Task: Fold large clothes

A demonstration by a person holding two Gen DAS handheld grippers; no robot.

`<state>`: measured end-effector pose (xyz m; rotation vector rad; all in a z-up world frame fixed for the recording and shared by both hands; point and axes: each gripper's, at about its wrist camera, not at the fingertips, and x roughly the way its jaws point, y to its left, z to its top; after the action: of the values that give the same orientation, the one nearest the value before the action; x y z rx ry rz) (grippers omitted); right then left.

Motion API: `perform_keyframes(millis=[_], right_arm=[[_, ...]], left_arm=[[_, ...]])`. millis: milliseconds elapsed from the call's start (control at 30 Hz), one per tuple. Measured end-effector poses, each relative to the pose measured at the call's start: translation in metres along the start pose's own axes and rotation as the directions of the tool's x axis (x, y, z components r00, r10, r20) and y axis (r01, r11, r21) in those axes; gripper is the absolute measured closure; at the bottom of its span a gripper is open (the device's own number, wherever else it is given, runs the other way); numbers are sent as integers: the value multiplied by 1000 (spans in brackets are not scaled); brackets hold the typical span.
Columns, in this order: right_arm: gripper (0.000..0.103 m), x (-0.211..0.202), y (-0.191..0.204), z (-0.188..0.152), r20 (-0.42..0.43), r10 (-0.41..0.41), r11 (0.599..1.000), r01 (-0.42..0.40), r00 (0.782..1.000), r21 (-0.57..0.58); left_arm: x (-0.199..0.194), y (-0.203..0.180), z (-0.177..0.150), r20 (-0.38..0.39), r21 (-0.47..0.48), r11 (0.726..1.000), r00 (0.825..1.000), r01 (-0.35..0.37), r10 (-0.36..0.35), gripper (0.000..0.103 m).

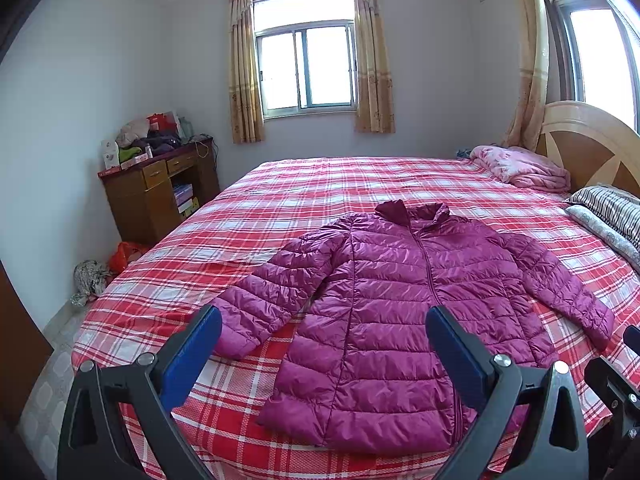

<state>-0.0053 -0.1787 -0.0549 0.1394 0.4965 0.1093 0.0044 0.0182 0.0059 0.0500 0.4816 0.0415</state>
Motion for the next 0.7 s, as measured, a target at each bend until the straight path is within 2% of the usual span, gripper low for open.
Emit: perform_keyframes(millis=[700], right_arm=[[0, 9, -3, -5, -30, 10, 1000, -10, 999, 16]], left_arm=[[8, -1, -1, -11, -1, 1000, 1000, -5, 5, 1]])
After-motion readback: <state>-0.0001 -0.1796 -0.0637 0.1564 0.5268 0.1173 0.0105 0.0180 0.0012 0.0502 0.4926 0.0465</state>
